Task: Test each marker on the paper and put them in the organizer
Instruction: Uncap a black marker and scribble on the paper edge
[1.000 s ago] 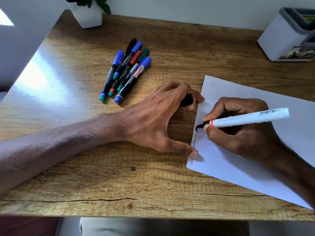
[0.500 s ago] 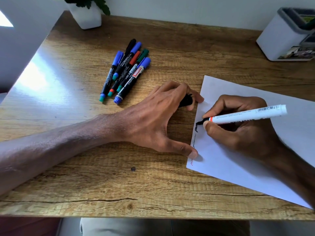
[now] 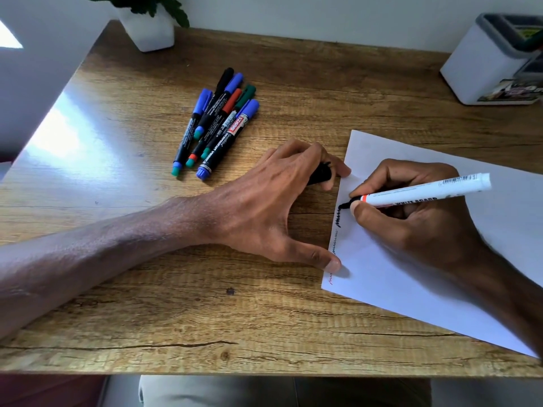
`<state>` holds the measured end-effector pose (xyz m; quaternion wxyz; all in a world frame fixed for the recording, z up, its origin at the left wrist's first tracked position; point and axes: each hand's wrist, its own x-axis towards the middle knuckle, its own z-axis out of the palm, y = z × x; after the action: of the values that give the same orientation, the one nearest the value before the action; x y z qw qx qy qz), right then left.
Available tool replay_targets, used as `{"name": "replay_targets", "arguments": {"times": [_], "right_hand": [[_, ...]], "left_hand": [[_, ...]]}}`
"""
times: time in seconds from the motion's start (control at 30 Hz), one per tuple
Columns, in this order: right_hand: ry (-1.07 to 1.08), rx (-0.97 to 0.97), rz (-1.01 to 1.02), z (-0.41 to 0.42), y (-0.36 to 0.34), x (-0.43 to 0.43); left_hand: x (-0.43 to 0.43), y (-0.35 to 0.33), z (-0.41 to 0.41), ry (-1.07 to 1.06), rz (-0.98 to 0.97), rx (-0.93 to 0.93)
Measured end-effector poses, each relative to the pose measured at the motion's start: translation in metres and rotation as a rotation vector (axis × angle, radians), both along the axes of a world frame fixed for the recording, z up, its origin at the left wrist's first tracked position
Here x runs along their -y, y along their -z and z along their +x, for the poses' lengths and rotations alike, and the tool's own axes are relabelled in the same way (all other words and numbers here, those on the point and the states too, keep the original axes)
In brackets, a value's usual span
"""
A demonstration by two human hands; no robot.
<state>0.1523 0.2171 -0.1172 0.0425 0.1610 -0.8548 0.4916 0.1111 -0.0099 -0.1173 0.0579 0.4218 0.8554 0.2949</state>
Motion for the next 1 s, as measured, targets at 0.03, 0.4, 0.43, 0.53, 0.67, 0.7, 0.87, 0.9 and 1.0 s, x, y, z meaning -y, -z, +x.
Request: {"name": "replay_targets", "arguments": {"times": [0.03,0.4,0.43,0.53,0.67,0.7,0.87,0.9,1.0], "right_hand": [[0.001,-0.001,-0.001,0.000,0.000,0.000],[0.036,0.005,-0.062,-0.002,0.003,-0.001],[0.058,0.020,-0.145,-0.002,0.004,-0.002],[0.145,0.070,-0.406,-0.004,0.000,-0.005],[0.121,0.100,-0.472,-0.007,-0.004,-0.007],[0.103,0.106,-0.475,-0.008,-0.005,-0.008],[0.029,0.120,-0.477,-0.007,-0.010,-0.010],[0.016,0.117,-0.476,-0.006,-0.010,-0.009],[-0.009,0.112,-0.489,-0.004,-0.013,-0.007]], "left_hand": [[0.000,0.000,0.000,0.001,-0.001,-0.002],[0.000,0.001,0.000,0.001,-0.004,-0.021],[0.000,0.002,0.000,0.000,-0.006,-0.026],[0.001,0.002,0.001,-0.004,0.039,-0.025],[0.004,-0.001,0.001,-0.077,0.175,0.019],[0.004,-0.001,0.000,-0.101,0.219,0.016],[0.004,0.004,-0.003,-0.129,0.270,-0.032],[0.004,0.005,-0.004,-0.120,0.241,-0.041],[0.003,0.007,-0.006,-0.103,0.194,-0.056]]}}
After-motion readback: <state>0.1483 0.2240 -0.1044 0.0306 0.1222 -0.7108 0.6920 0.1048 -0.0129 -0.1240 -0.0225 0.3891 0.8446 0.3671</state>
